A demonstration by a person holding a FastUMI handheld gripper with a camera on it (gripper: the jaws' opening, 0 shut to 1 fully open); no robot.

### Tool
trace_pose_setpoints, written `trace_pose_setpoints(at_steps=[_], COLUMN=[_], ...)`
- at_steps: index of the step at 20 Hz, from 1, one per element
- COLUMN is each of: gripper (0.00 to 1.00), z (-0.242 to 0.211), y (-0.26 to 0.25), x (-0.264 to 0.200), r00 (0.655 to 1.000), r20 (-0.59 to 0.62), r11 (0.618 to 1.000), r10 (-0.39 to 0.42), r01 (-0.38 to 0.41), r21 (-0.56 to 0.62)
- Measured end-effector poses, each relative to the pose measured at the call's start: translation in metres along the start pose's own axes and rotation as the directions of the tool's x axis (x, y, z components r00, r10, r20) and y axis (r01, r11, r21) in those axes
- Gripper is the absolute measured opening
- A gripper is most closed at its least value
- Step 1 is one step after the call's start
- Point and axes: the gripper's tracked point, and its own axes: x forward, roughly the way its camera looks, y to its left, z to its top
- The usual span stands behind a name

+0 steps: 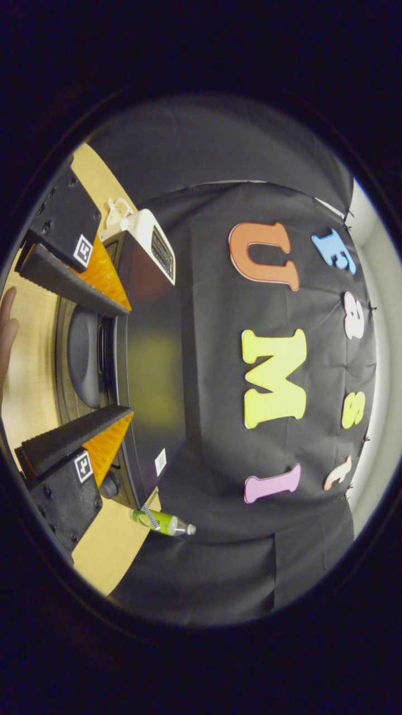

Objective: Open the toaster oven, put the food inside, and close the toaster oven door.

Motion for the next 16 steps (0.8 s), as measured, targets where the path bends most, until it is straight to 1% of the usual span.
trace_pose_setpoints(at_steps=[1,2,3,4,7,10,12,14,16], gripper=[1.00,1.00,1.00,1.00,1.00,1.00,1.00,1.00,1.00], z=[-0.006,0.001,-0.005,-0.006,-0.009,-0.011,-0.019,-0.030,-0.044], y=[0.000,0.002,0.003,0.001,0.000,0.002,-0.001,0.002,0.000], x=[0.001,0.002,-0.002,-0.001,-0.007,-0.016,-0.027,-0.040,-0.054], r00=[1.000,1.000,1.000,1.000,1.000,1.000,1.000,0.999,0.994], r20=[-0.018,0.011,-0.008,0.001,-0.018,0.002,-0.017,-0.046,-0.105], r11=[1.000,1.000,0.999,0.998,0.999,0.998,0.998,0.998,0.998], r10=[-0.002,-0.004,-0.009,-0.015,-0.016,-0.012,-0.018,-0.004,0.010], r01=[0.002,0.004,0.009,0.015,0.015,0.012,0.017,0.001,-0.016], r21=[-0.002,-0.014,-0.042,-0.057,-0.041,-0.059,-0.060,-0.062,-0.058])
